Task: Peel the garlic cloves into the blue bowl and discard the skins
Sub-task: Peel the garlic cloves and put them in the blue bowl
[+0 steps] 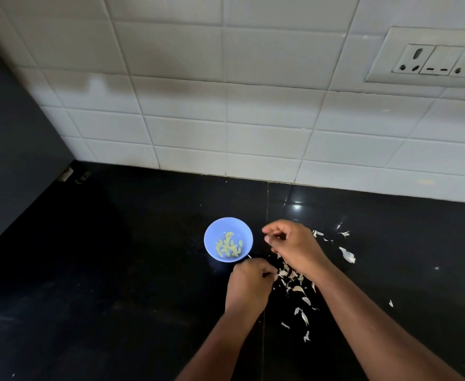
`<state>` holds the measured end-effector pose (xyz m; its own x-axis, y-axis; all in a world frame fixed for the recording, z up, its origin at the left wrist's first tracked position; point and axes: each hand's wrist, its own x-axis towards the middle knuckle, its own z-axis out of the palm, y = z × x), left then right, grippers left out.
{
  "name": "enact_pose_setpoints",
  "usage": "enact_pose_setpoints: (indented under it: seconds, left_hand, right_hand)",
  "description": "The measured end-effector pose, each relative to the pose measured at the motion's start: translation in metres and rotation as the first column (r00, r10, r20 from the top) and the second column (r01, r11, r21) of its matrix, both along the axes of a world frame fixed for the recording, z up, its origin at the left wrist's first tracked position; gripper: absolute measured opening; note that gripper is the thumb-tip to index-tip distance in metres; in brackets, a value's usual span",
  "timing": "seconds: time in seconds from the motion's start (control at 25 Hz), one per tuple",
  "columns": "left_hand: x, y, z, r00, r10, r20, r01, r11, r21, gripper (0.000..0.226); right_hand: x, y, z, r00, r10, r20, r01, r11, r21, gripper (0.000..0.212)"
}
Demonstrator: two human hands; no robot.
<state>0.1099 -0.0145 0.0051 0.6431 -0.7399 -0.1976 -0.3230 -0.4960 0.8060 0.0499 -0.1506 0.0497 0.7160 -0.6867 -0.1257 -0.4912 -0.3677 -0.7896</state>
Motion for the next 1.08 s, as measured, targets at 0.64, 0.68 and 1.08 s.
enact_pose_setpoints:
  seconds: [0.64, 0.68, 1.08]
  left_hand:
    - [-0.033, -0.022, 0.001, 0.944, 0.182, -0.274, -0.225, 0.965, -0.136, 0.005]
    - [-0.035, -0.024, 0.002, 0.927, 0.158, -0.34, -0.218, 0.965, -0.144, 0.008]
    - [-0.033, -0.055, 0.009, 0.809, 0.097, -0.579, -0.231, 0.959, -0.162, 0.004]
  right_hand:
    - [-0.097, 0.008, -0.024, 0.978, -0.062, -0.199, 0.038, 0.992, -0.12, 0.005]
    - [-0.097, 0.006, -0.022, 0.991, -0.088, -0.101, 0.085, 0.996, -0.035, 0.007]
    - [-0.095, -0.023, -0.011, 0.993, -0.082, 0.082, 0.069, 0.987, 0.145, 0.009]
